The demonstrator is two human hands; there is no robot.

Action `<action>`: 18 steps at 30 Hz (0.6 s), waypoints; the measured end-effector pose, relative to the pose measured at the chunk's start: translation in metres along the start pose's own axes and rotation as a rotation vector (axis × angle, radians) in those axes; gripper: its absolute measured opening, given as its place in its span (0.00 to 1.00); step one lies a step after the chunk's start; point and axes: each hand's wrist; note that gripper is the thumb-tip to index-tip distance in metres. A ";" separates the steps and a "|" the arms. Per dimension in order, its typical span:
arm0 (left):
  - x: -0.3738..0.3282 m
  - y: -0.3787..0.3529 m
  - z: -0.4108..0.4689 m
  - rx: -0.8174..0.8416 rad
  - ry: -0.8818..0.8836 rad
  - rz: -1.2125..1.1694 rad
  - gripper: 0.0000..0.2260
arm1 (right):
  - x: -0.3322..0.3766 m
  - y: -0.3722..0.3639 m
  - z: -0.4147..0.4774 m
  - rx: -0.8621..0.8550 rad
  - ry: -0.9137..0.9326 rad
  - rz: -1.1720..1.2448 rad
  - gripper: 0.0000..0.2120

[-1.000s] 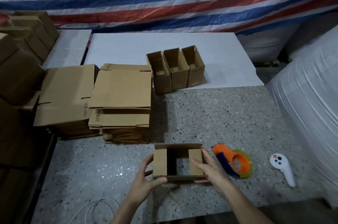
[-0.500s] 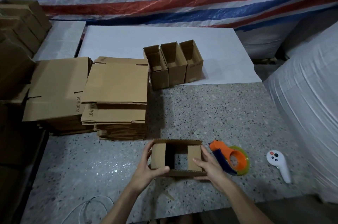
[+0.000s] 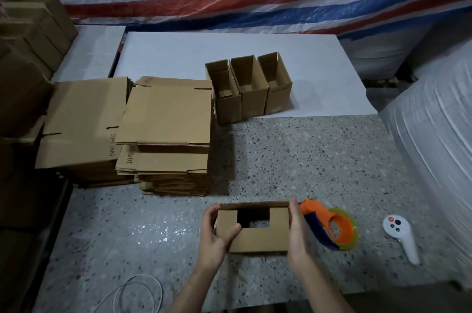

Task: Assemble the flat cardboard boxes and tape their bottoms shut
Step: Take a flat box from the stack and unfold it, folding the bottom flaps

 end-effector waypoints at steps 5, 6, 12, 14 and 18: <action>-0.003 -0.013 -0.012 -0.070 0.040 -0.081 0.27 | 0.011 0.002 0.012 0.099 0.074 -0.128 0.12; -0.002 -0.015 -0.014 -0.079 0.041 -0.085 0.25 | 0.010 0.005 0.013 0.129 0.086 -0.137 0.08; -0.002 -0.016 -0.019 -0.046 0.030 -0.082 0.24 | 0.006 0.021 0.006 0.312 0.175 -0.225 0.16; -0.003 -0.015 -0.019 -0.033 0.020 -0.073 0.26 | -0.001 0.024 0.003 0.316 0.213 -0.261 0.20; -0.003 -0.012 -0.018 -0.022 0.017 -0.111 0.30 | -0.006 0.023 0.006 0.276 0.309 -0.321 0.20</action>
Point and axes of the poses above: each hand's wrist, its own z-axis towards the middle knuckle, its own y-axis out of the back of the hand, x = y × z, and after that the axes turned 7 degrees about z, right-handed
